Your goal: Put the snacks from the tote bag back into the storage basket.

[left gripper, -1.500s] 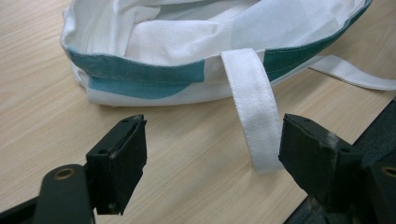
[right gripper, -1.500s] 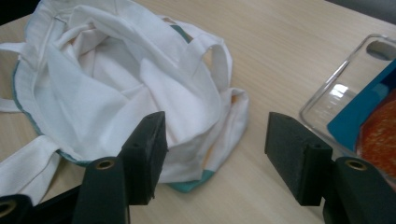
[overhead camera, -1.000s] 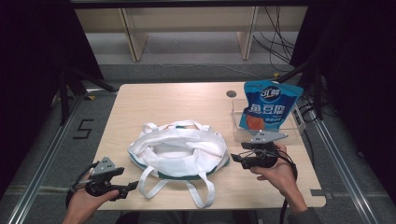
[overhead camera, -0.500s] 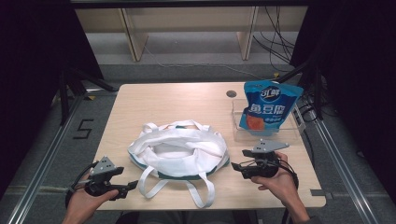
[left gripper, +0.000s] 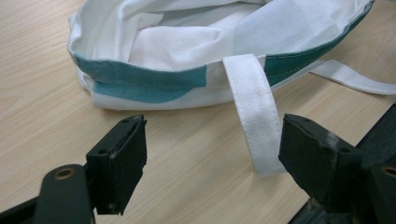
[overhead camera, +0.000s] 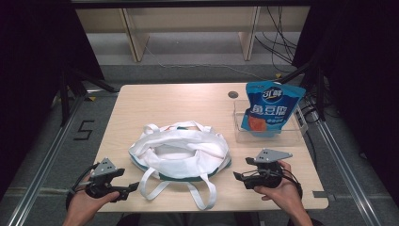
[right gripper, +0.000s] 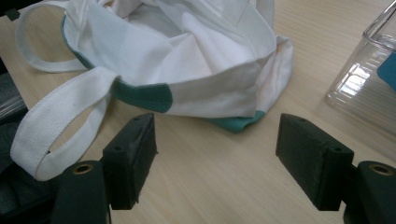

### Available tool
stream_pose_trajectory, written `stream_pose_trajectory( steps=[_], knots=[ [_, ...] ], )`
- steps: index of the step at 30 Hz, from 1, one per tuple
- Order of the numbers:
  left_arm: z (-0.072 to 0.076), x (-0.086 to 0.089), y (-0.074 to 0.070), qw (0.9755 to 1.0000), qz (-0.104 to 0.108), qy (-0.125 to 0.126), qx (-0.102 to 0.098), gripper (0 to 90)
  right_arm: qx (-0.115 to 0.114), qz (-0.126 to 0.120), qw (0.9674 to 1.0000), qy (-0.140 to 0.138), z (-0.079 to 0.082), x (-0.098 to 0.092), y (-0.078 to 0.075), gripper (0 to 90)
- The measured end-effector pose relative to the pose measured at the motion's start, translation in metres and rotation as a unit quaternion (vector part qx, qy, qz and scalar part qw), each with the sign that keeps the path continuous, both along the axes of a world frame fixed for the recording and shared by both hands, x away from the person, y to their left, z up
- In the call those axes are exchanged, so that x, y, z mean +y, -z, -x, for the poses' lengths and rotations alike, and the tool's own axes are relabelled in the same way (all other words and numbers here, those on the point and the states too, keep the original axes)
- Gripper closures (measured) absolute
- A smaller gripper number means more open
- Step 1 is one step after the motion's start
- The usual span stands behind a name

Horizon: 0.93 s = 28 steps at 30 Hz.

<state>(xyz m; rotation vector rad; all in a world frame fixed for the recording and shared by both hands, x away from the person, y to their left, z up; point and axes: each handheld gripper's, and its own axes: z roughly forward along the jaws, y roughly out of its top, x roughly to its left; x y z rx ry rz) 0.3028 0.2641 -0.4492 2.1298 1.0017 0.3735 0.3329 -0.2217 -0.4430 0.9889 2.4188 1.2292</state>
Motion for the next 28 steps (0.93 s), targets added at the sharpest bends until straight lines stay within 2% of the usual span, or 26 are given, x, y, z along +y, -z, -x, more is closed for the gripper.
stream_pose_trajectory(
  steps=[1, 3, 4, 5, 6, 7, 8, 11, 12, 13, 15, 17, 18, 19, 22, 23, 24, 28],
  knots=[
    [0.0, 0.0, 0.0, 1.0, -0.003, -0.002, -0.002, 22.6, 0.011, -0.004, 0.9999, 0.011, 0.003, 0.0, -0.001, 29.3],
    [0.0, 0.0, 0.0, 1.0, -0.004, -0.001, 0.0, 22.6, 0.002, -0.001, 1.0, 0.001, 0.003, -0.003, 0.0, 29.4],
    [0.001, -0.001, 0.0, 1.0, -0.004, -0.005, 0.001, 22.6, 0.005, 0.0, 0.9999, 0.012, 0.005, -0.003, 0.0, 29.3],
    [0.0, 0.0, 0.001, 1.0, -0.004, -0.001, -0.009, 22.6, 0.006, -0.002, 0.9999, 0.013, 0.007, -0.003, 0.001, 29.3],
    [0.0, 0.0, 0.0, 0.9999, -0.009, 0.001, -0.005, 22.6, 0.007, 0.002, 0.9999, 0.014, 0.007, -0.005, 0.001, 29.3],
    [0.0, 0.0, 0.0, 0.9999, -0.008, 0.001, -0.006, 22.6, 0.019, 0.0, 0.9996, 0.02, 0.01, -0.005, 0.001, 29.3],
    [0.0, 0.0, 0.0, 0.9999, -0.007, 0.001, -0.007, 22.6, 0.005, 0.002, 0.9999, 0.014, 0.01, -0.007, 0.002, 29.3],
    [-0.001, 0.0, 0.001, 1.0, -0.005, 0.003, -0.004, 22.6, 0.008, -0.004, 0.9998, 0.02, 0.014, -0.007, 0.002, 29.3],
    [-0.001, 0.0, 0.001, 1.0, -0.004, 0.003, -0.002, 22.6, -0.003, 0.005, 0.9999, 0.011, 0.012, -0.009, 0.003, 29.3],
    [0.0, -0.001, 0.001, 1.0, -0.001, 0.002, -0.002, 22.6, 0.001, 0.003, 1.0, 0.009, 0.012, -0.01, 0.002, 29.4],
    [0.0, -0.004, 0.003, 0.9998, 0.016, -0.01, -0.004, 22.6, 0.0, 0.0, 0.9998, 0.021, 0.013, -0.01, 0.002, 29.4],
    [0.0, -0.004, 0.003, 0.9998, 0.016, -0.01, -0.004, 22.6, -0.003, 0.003, 0.9998, 0.019, 0.013, -0.011, 0.003, 29.3],
    [0.0, -0.004, 0.003, 0.9998, 0.016, -0.01, -0.004, 22.6, -0.001, 0.007, 0.9998, 0.018, 0.013, -0.011, 0.003, 29.4],
    [-0.002, -0.001, 0.002, 0.9999, 0.0, -0.001, -0.01, 22.6, 0.0, 0.006, 0.9998, 0.018, 0.013, -0.011, 0.003, 29.3],
    [0.0, -0.003, 0.002, 0.9998, 0.016, -0.01, -0.004, 22.6, 0.008, 0.007, 0.9998, 0.018, 0.013, -0.011, 0.003, 29.4],
    [0.0, -0.003, 0.002, 0.9998, 0.015, -0.01, -0.004, 22.6, 0.007, 0.008, 0.9998, 0.018, 0.013, -0.011, 0.003, 29.3],
    [0.0, -0.003, 0.002, 0.9998, 0.015, -0.01, -0.004, 22.6, 0.018, 0.003, 0.9995, 0.025, 0.015, -0.009, 0.002, 29.3],
    [0.0, -0.003, 0.002, 0.9998, 0.015, -0.01, -0.004, 22.6, 0.019, 0.001, 0.9996, 0.022, 0.015, -0.01, 0.003, 29.3]
  ],
)
